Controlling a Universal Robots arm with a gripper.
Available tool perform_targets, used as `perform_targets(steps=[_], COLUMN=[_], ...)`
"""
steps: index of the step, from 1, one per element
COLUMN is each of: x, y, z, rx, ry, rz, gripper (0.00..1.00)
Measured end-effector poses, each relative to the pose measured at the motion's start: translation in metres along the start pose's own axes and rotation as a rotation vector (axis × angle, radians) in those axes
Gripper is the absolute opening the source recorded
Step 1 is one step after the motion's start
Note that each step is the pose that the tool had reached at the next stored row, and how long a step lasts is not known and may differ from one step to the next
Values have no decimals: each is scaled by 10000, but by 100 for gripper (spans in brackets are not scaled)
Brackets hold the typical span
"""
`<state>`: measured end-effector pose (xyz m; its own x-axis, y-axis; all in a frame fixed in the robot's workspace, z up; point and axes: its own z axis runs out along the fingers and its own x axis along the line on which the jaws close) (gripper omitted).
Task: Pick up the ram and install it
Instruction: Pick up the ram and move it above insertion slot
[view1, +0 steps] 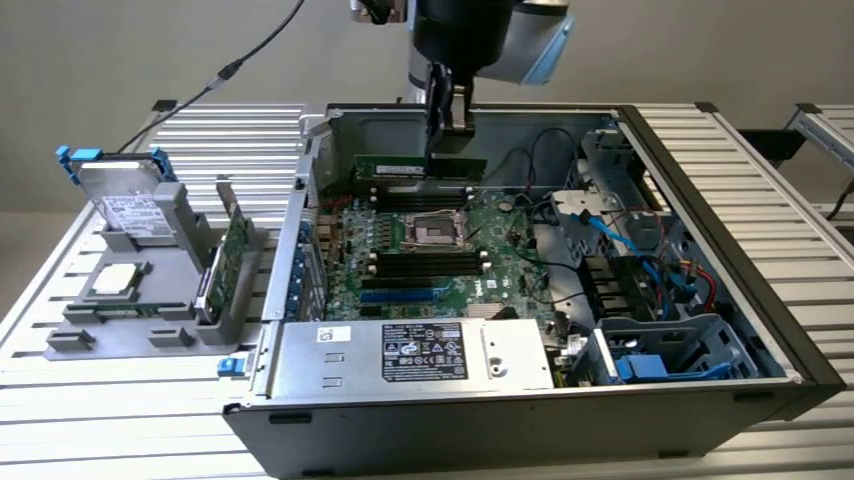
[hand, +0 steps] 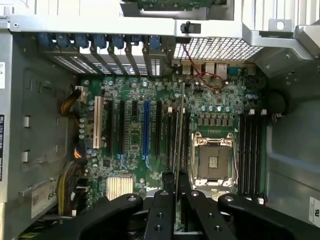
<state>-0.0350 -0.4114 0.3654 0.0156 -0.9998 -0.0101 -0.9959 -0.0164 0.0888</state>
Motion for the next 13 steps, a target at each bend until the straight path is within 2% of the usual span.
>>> perform_targets(steps=[4,10,13], x=[-76,-118,-141], y=[-33,-78,-112], z=[66,152,180], rx=[7,20,21], ry=[16,87,105], rz=[-80,-325,-414], gripper=[14,14,14])
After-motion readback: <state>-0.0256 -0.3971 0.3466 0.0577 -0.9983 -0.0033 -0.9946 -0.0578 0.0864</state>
